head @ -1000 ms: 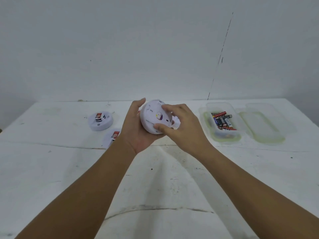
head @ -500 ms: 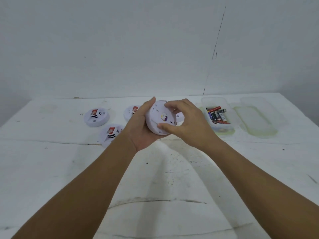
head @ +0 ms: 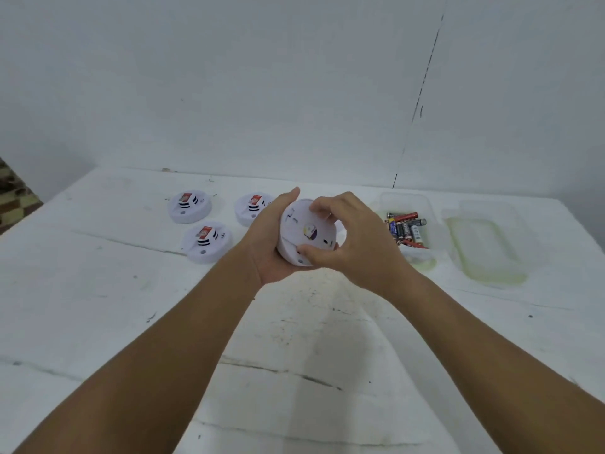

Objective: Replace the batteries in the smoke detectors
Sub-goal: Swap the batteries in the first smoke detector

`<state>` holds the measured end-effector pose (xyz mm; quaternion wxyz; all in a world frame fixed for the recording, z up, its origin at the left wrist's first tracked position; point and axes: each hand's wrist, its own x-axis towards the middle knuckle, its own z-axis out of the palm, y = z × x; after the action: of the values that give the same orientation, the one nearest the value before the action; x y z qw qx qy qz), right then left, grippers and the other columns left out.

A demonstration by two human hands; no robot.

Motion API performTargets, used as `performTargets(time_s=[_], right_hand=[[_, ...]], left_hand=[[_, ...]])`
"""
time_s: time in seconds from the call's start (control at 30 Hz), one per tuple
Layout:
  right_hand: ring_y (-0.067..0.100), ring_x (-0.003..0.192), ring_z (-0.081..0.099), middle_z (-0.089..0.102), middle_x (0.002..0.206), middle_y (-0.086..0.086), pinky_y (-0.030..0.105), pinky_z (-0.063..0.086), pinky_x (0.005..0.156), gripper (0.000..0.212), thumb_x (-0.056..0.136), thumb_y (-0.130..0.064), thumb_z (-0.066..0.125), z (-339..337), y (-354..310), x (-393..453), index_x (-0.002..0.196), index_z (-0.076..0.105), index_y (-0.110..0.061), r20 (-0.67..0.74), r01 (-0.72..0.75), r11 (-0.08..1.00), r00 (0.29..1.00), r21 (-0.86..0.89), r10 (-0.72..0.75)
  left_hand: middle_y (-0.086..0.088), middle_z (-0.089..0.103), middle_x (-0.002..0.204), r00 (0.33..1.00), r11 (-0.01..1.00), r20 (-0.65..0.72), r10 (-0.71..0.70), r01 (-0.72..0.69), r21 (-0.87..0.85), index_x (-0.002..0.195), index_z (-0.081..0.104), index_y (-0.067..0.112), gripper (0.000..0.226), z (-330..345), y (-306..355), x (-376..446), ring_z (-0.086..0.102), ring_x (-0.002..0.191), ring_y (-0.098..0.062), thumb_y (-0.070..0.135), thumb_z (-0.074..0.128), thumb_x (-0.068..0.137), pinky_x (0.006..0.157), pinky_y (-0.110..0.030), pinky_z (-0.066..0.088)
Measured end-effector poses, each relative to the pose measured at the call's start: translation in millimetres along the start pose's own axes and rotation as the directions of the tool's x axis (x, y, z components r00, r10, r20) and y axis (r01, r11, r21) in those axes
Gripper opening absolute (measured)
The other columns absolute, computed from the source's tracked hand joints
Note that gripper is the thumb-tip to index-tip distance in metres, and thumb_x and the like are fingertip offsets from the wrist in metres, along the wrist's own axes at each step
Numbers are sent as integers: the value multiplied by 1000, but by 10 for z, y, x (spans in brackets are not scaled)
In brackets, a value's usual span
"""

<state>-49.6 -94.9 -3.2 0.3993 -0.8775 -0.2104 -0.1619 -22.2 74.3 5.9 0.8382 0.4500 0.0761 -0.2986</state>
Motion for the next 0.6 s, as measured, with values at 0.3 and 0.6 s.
performTargets(time_s=[0.3,0.6], right_hand=[[9,107,54,56,115,-6,17,44,90,61,74,-30,92,-25,-68,33,126,62,-18,31,-32,999,999,38,31],[10,106,50,50,114,-6,13,41,81,64,66,-38,86,82,-87,-34,118,50,-24,-78,-54,998,995,42,57]], left_hand=[[-13,70,112,1000,993,-29,-10,14,119,105,73,14,43,25,102,-17,66,99,-31,51,51,101,79,-41,55],[-6,78,79,1000,981,15,23,-25,191,58,80,16,69,53,93,-14,76,72,-22,40,40,109,81,-40,52]])
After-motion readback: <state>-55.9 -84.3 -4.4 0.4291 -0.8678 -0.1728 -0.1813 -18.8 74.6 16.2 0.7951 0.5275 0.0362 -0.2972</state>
